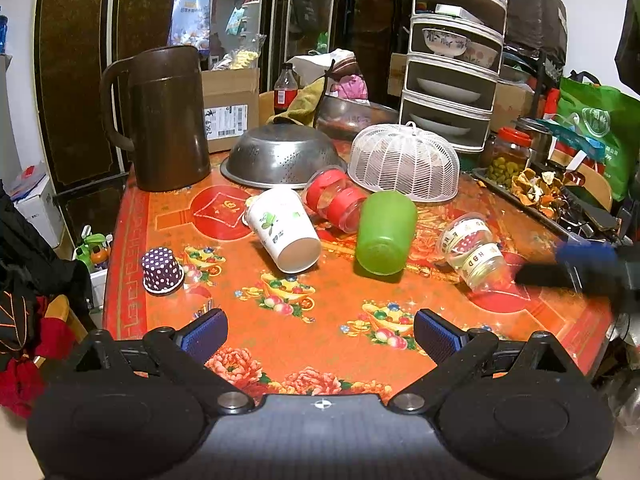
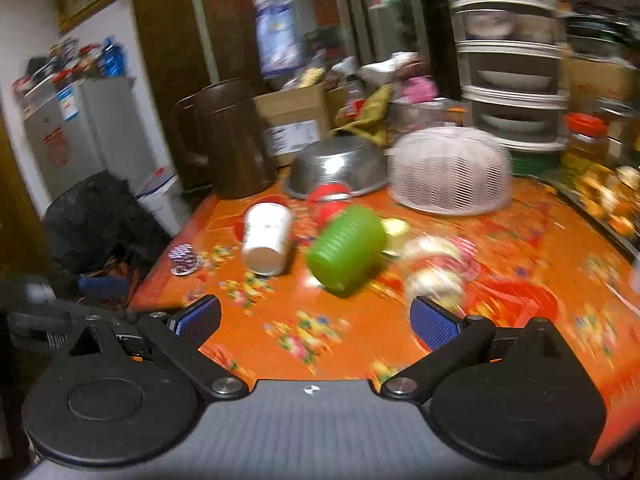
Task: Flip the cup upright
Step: 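Reach the right tool to the red-banded clear cup and grasp it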
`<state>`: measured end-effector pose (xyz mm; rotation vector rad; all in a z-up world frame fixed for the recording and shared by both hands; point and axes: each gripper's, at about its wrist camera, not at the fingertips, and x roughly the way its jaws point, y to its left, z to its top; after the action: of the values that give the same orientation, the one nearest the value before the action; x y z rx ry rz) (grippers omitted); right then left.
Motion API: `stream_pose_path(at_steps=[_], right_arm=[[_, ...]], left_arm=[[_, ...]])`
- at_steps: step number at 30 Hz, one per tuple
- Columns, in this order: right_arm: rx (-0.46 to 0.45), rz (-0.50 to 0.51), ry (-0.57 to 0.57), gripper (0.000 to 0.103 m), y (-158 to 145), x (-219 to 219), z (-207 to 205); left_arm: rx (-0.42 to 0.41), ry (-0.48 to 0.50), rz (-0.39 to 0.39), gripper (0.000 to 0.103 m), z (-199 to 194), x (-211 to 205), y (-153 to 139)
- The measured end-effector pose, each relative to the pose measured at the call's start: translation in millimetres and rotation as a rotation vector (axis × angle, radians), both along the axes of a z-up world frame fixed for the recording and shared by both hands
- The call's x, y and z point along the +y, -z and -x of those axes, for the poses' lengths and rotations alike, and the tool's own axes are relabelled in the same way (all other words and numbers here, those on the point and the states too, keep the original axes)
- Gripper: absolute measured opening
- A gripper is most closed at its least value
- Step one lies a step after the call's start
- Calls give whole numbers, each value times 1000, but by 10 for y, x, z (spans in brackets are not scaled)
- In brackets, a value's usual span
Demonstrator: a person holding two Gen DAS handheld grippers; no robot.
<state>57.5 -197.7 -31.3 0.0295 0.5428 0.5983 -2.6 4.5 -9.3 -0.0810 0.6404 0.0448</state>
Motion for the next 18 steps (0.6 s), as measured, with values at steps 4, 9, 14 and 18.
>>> stream_pose_path(at_steps=[4, 9, 14, 18], right_arm=[[24, 63, -53, 102, -291, 381, -674], [139, 196, -50, 102, -332, 1014, -1659], [264, 329, -79, 93, -43, 1384, -2317], [339, 383, -110, 88, 122, 1484, -2590]], left_arm=[[9, -8, 36, 101, -33, 122, 54], [26, -20, 59, 101, -84, 272, 128], [43, -22, 105, 101, -89, 429, 193], [57, -30, 118, 101, -118, 508, 258]])
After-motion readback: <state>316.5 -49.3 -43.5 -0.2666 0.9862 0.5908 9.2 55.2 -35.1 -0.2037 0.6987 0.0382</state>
